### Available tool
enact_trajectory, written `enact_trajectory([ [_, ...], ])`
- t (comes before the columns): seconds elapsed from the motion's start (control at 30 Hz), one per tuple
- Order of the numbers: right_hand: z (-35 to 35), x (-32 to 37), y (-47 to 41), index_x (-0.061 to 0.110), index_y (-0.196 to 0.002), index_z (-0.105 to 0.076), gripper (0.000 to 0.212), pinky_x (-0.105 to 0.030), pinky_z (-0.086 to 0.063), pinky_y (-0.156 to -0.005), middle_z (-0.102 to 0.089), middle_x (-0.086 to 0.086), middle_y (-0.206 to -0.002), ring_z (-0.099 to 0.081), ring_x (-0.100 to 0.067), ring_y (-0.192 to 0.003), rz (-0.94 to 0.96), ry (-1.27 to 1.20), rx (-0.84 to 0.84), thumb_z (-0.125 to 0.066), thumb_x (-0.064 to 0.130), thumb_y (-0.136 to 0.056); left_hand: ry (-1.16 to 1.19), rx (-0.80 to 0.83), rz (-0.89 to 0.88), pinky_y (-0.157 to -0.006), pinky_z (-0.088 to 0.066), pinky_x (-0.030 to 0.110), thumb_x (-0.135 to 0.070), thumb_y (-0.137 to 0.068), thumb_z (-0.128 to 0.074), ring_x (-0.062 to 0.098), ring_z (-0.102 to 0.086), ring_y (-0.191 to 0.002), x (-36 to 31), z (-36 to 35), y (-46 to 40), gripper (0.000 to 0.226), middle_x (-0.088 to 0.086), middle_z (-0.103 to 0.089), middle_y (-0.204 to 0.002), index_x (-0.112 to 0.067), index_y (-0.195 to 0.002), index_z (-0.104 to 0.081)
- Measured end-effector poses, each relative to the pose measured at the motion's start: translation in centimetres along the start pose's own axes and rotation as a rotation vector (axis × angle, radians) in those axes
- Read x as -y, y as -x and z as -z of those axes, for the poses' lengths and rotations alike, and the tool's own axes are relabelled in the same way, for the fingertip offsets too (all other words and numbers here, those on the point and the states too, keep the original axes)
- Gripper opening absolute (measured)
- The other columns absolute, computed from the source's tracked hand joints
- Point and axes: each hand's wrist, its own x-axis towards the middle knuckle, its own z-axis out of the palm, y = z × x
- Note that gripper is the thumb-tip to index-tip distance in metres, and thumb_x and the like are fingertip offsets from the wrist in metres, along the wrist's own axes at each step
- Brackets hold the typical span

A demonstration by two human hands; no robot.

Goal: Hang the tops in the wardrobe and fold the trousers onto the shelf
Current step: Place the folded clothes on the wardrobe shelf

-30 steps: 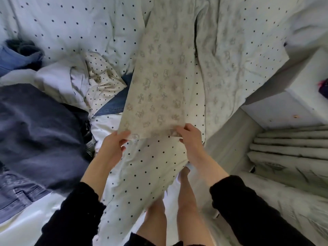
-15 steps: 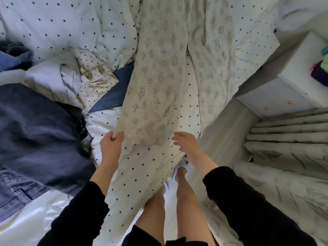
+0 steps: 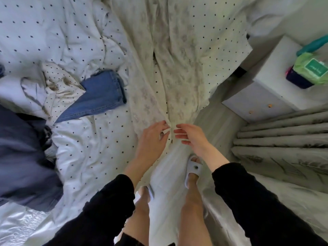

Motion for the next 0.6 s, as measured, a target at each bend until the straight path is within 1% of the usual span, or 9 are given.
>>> enact_trajectory([
  [0.07,2.5,1.0,-1.1,0.014,-0.102,-0.063,0.020,-0.025,-0.039,-0.064,-0.067,0.002,-0.082,-0.060,-0.010,-0.071,0.002,0.017,0.015,-0.045,0.021,-0.097,-0.058,0.054,-0.040,-0.088,-0.042,0.026,-0.012,-0.090,-0.059,0.024,-0.063,-0.103,-0.9,-2.8,-0.7,0.023,0.007,-0.067,-0.116,-0.007,-0.110,-0.068],
  [0.1,3.9,1.4,-1.9,0.015,-0.101,-0.063,0.020,-0.024,-0.038,-0.063,-0.067,0.003,-0.081,-0.059,-0.009,-0.069,0.007,0.025,0.034,-0.045,0.023,-0.097,-0.078,0.074,-0.058,-0.085,-0.045,0.029,-0.010,-0.089,-0.059,0.026,-0.064,-0.098,-1.4,-4.6,-1.1,0.021,0.008,-0.068,-0.111,-0.008,-0.107,-0.070],
  [0.2,8.7,2.5,-5.6,0.014,-0.095,-0.065,0.024,-0.024,-0.035,-0.063,-0.065,0.004,-0.077,-0.057,-0.009,-0.066,0.016,0.082,0.095,-0.045,0.027,-0.098,-0.160,0.112,-0.052,-0.065,-0.049,0.033,-0.008,-0.084,-0.059,0.032,-0.065,-0.075,-3.0,-10.5,-2.8,0.019,0.010,-0.068,-0.092,-0.008,-0.097,-0.073],
  [0.3,12.6,3.1,-9.0,0.012,-0.095,-0.067,0.029,-0.024,-0.035,-0.064,-0.065,0.004,-0.079,-0.057,-0.009,-0.069,0.033,0.196,0.164,-0.048,0.034,-0.097,-0.237,0.124,-0.017,-0.056,-0.043,0.032,-0.001,-0.080,-0.063,0.034,-0.061,-0.065,-4.2,-16.0,-4.4,0.018,0.012,-0.063,-0.079,-0.008,-0.094,-0.073],
  [0.4,14.6,3.3,-11.4,0.007,-0.089,-0.069,0.026,-0.014,-0.043,-0.058,-0.067,-0.001,-0.078,-0.059,-0.005,-0.064,0.102,0.333,0.235,-0.058,0.031,-0.092,-0.311,0.162,-0.021,-0.054,-0.035,0.029,0.007,-0.073,-0.068,0.033,-0.058,-0.061,-5.0,-19.4,-5.6,0.021,0.013,-0.060,-0.073,-0.005,-0.090,-0.072],
  [0.43,14.9,3.3,-12.2,0.000,-0.088,-0.069,0.028,-0.015,-0.046,-0.061,-0.069,-0.009,-0.080,-0.059,-0.008,-0.066,0.131,0.393,0.248,-0.062,0.027,-0.090,-0.337,0.169,-0.029,-0.053,-0.032,0.027,0.008,-0.068,-0.070,0.032,-0.057,-0.057,-5.2,-20.2,-6.0,0.023,0.012,-0.058,-0.070,-0.005,-0.087,-0.072],
  [0.5,15.1,2.8,-14.3,-0.010,-0.088,-0.066,0.033,-0.031,-0.046,-0.070,-0.067,-0.024,-0.086,-0.057,-0.020,-0.071,0.172,0.552,0.261,-0.068,0.022,-0.085,-0.404,0.180,-0.034,-0.051,-0.026,0.024,0.010,-0.056,-0.075,0.029,-0.053,-0.051,-5.4,-21.5,-6.5,0.029,0.010,-0.055,-0.064,-0.005,-0.081,-0.071],
  [0.53,15.0,2.7,-14.8,-0.010,-0.083,-0.066,0.029,-0.034,-0.045,-0.070,-0.065,-0.024,-0.080,-0.055,-0.023,-0.071,0.179,0.632,0.252,-0.068,0.019,-0.084,-0.435,0.178,-0.042,-0.050,-0.024,0.024,0.011,-0.052,-0.076,0.027,-0.051,-0.049,-5.5,-21.7,-6.6,0.032,0.009,-0.053,-0.062,-0.005,-0.078,-0.070],
  [0.6,14.8,2.2,-16.6,-0.001,-0.067,-0.060,0.021,-0.032,-0.039,-0.065,-0.054,-0.015,-0.068,-0.048,-0.020,-0.066,0.184,0.703,0.223,-0.066,0.012,-0.081,-0.474,0.176,-0.052,-0.049,-0.024,0.024,0.011,-0.049,-0.076,0.027,-0.048,-0.048,-5.2,-22.4,-6.9,0.031,0.008,-0.050,-0.060,-0.005,-0.074,-0.067],
])
